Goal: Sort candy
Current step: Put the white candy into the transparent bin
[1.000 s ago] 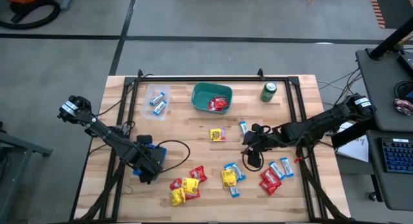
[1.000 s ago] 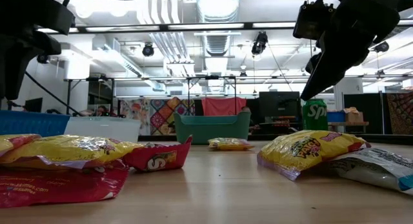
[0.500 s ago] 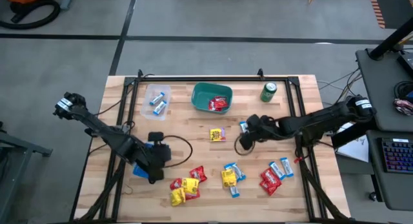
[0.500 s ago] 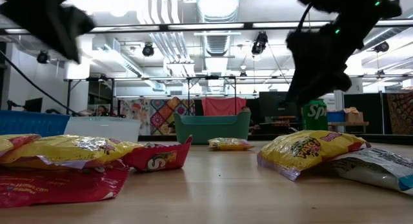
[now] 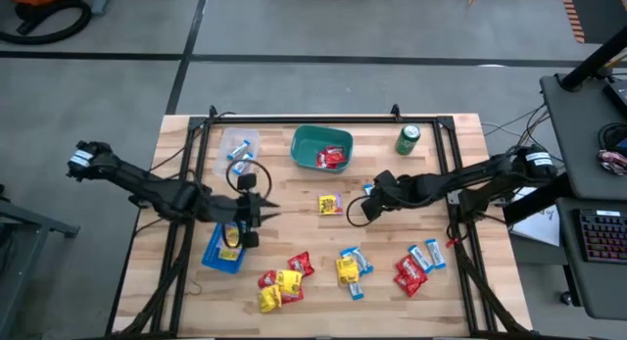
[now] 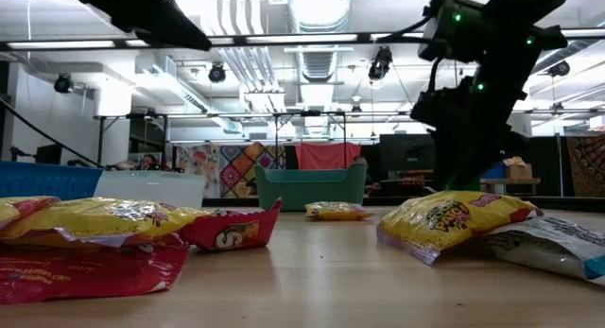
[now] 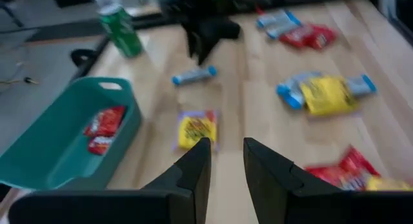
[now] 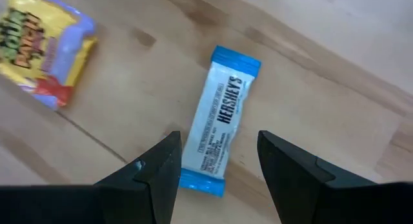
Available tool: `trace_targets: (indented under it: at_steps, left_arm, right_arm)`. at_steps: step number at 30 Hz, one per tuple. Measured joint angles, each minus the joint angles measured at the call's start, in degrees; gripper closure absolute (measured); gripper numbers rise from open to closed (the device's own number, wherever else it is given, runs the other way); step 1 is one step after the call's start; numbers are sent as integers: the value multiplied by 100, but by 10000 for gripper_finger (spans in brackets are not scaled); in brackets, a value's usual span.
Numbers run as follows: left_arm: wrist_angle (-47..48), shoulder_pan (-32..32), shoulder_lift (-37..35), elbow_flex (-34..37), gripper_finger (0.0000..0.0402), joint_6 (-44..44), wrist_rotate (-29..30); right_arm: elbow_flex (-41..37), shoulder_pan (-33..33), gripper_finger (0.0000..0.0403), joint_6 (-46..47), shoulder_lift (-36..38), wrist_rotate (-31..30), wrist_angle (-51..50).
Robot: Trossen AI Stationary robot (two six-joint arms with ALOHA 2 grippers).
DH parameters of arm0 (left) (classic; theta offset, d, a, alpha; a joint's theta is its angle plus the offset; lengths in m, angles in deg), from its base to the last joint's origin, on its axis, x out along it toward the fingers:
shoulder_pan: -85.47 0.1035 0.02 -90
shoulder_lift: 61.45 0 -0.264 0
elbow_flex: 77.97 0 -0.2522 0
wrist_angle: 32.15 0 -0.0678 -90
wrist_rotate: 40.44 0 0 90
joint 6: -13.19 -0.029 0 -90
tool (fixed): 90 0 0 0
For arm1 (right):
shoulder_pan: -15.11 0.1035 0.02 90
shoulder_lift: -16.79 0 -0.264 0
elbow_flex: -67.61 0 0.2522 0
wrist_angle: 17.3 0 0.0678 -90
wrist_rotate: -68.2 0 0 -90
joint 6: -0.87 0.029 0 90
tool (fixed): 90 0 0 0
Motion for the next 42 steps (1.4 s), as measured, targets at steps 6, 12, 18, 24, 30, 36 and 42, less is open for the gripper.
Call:
trace_targets:
  at_steps: [6, 12, 18, 24, 30, 36, 42]
  left_arm:
    - [-1545, 403, -13, 611, 325, -3, 380]
    - [-2305, 465, 147, 785, 325, -7, 1156]
    - [-2709, 464, 472, 713, 325, 11, 1443]
    - [-3136, 465, 852, 697, 325, -2, 1487]
    - [-3353, 471, 1118, 695, 325, -5, 1546]
    - [-3410, 471, 1241, 687, 325, 51, 1699]
    - [-3456, 471, 1255, 687, 325, 126, 1699]
  right_arm:
    - [0, -92, 209, 130, -307, -4, 0]
    - [0, -90, 209, 132, -501, -7, 111]
    - [-1, -90, 209, 130, -487, -239, 160]
    - [-4, -86, 209, 133, -474, -261, 214]
    - [-2, -86, 209, 130, -547, -256, 461]
    - [-2, -86, 209, 116, -865, -216, 733]
    - [20, -77, 244, 52, -1130, -271, 819]
